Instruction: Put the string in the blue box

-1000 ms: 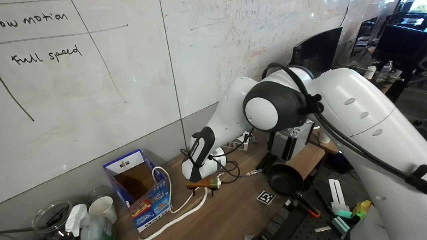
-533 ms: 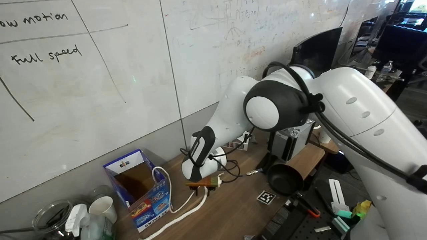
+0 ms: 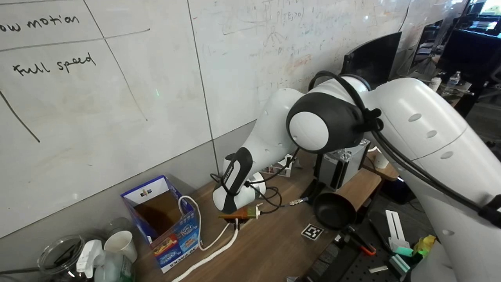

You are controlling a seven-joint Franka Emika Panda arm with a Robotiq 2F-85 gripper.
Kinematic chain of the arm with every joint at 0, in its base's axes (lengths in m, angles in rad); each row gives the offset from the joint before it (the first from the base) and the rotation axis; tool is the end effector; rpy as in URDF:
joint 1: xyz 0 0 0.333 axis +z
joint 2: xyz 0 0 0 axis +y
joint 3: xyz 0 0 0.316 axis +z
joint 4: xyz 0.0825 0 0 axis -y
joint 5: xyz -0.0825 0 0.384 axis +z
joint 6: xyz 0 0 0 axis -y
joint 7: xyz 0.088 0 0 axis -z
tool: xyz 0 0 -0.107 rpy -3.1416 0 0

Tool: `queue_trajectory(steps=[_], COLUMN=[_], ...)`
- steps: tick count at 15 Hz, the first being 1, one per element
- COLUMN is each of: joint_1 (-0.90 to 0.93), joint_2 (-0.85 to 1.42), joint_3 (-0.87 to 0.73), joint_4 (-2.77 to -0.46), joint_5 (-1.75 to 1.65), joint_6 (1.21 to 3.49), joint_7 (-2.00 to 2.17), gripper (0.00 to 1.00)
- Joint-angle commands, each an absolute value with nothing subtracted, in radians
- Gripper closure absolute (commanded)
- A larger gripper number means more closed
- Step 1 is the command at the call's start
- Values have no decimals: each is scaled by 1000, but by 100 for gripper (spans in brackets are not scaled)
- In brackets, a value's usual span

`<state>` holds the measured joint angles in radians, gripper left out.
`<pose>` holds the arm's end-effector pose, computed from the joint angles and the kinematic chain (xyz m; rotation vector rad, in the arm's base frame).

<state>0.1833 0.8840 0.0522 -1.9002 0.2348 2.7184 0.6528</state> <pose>0.5738 0.1302 0.0261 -2.8873 0.9771 0.1788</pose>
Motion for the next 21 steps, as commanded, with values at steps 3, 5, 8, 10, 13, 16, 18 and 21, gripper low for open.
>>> queue_trajectory(steps=[3,5,8,10,13,16,18,21], joint_1=[206,241,306,358,434,502,531,539], joint_2=[813,766,671,593,478,364,294,218], joint_3=[90,86,67,35,-25,-85,-107,-83], joint_4=[-1955,-1980,-2018,-2036,-2062,-2088,-2087,-2086], joint_5=[272,267,252,233,184,83,-4,-128], joint_6=[2742,2768,2807,2816,2823,2825,2808,2789], joint_7=[625,649,680,721,788,884,965,1067], gripper=[87,87,88,88,88,88,88,88])
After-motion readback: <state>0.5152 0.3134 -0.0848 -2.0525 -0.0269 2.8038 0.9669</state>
